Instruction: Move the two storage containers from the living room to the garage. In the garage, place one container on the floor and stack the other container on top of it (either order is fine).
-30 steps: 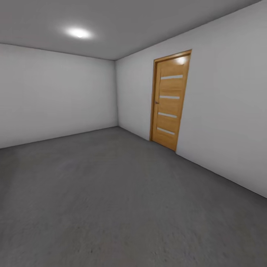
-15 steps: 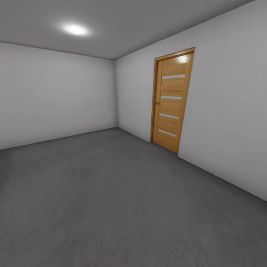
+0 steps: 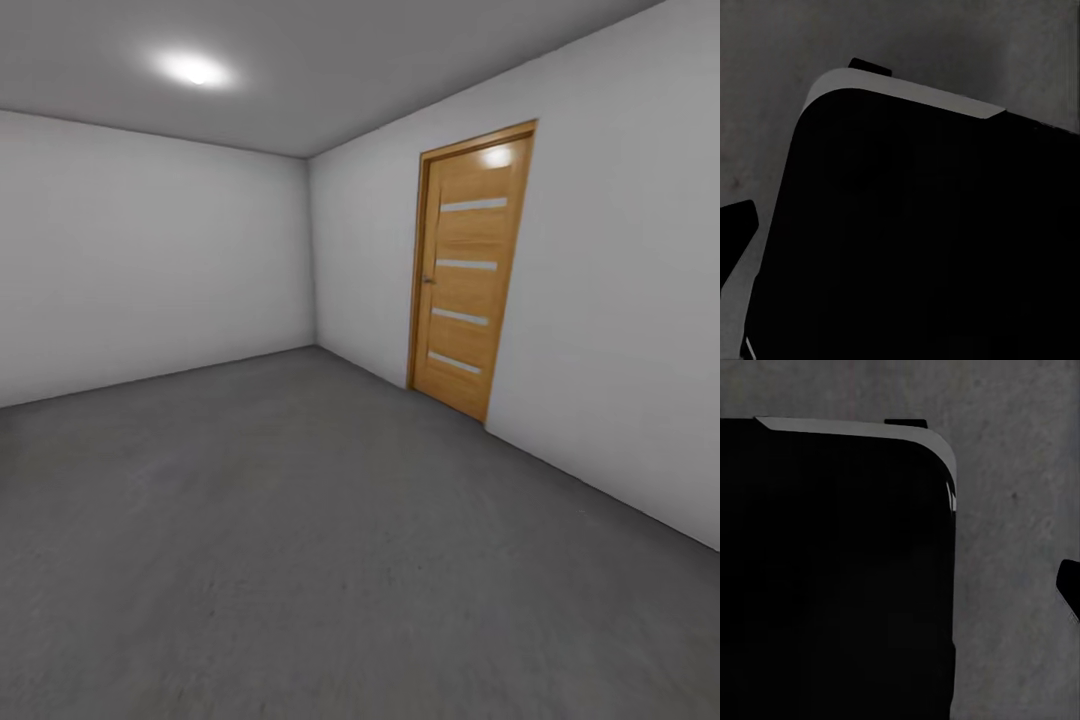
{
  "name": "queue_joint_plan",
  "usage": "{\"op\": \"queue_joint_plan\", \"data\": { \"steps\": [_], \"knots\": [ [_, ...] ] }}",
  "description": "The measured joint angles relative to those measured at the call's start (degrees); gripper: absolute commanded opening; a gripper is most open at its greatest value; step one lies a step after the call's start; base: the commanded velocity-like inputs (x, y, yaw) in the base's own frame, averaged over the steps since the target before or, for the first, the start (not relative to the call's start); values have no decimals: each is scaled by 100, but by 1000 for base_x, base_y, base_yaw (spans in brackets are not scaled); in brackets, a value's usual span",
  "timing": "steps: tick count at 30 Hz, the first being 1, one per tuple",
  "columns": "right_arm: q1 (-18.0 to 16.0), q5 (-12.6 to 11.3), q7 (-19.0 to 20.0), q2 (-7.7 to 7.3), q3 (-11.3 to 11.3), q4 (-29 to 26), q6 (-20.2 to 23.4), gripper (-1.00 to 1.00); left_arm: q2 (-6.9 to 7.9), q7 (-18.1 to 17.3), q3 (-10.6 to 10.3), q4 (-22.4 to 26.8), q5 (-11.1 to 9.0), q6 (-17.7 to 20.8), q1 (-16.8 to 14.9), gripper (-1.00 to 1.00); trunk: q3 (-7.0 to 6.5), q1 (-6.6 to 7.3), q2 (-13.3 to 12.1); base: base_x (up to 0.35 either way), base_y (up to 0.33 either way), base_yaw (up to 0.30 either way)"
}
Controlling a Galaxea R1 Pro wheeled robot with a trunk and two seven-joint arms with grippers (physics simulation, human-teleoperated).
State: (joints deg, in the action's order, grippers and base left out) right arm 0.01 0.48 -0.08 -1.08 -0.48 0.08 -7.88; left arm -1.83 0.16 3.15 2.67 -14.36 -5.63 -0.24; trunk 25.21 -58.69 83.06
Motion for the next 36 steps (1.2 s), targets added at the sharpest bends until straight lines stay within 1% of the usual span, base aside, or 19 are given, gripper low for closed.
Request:
{"op": "queue_joint_plan", "data": {
  "steps": [36],
  "knots": [
    [0,0,0,-3,0,0,0,100,0,0,6,-2,-9,9,0,100,0,0,0,325,0,0]
  ]
}}
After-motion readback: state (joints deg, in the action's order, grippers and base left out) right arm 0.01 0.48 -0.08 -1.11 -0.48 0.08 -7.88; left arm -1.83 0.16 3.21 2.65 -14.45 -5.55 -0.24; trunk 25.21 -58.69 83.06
